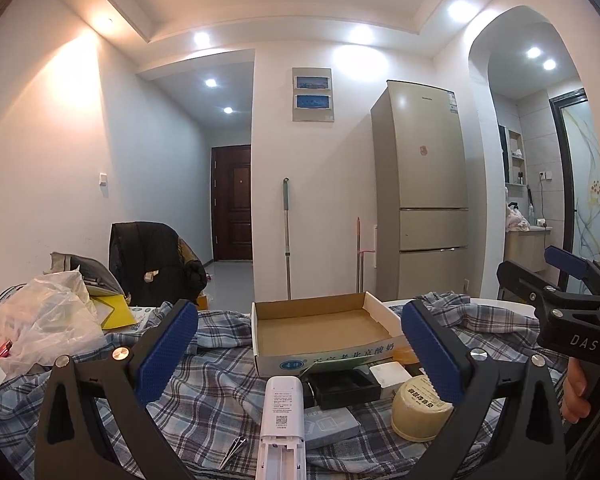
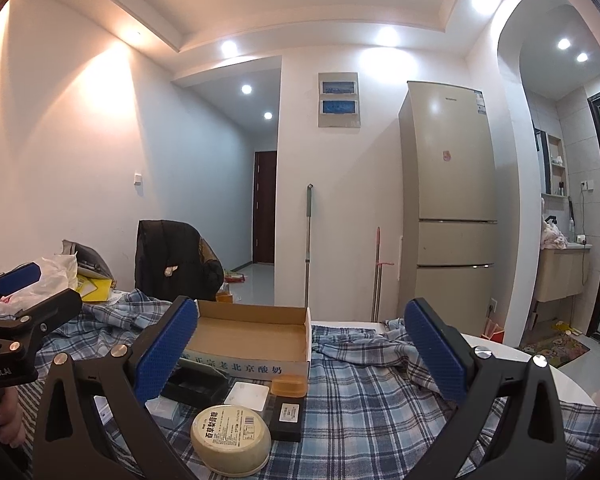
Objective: Organize rigid objects
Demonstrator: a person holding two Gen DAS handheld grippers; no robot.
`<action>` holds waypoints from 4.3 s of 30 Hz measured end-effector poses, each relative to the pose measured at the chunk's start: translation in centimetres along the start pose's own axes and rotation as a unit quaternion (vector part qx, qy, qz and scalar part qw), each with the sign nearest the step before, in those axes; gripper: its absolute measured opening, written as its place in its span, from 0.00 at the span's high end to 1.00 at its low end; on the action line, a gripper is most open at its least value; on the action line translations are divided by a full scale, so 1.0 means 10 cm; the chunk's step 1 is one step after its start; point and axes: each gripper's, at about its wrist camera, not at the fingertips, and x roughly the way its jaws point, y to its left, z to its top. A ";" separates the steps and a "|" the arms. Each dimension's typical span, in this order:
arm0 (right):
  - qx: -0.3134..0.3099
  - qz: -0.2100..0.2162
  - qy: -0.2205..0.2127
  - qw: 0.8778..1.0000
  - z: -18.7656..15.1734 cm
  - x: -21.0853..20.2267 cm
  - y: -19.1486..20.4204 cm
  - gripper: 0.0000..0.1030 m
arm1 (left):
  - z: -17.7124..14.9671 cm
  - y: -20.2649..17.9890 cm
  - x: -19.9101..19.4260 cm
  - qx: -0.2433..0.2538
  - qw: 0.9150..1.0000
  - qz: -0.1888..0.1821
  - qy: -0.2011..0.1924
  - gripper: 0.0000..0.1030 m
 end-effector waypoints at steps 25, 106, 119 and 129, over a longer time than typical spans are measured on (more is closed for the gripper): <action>-0.014 0.001 -0.003 1.000 0.01 -0.01 0.06 0.00 | -0.01 0.00 0.00 0.000 1.000 0.004 0.000 0.00; 0.048 0.037 0.157 0.986 0.40 0.51 0.01 0.00 | 0.04 0.47 0.40 -0.064 0.982 0.034 0.177 0.00; 0.032 0.085 0.254 0.963 -0.21 0.96 0.01 0.00 | -0.09 0.46 0.84 -0.046 0.953 0.001 0.298 0.14; -0.013 0.126 0.365 0.922 -0.57 1.12 0.28 0.01 | -0.18 0.51 0.88 -0.080 0.963 0.003 0.257 0.14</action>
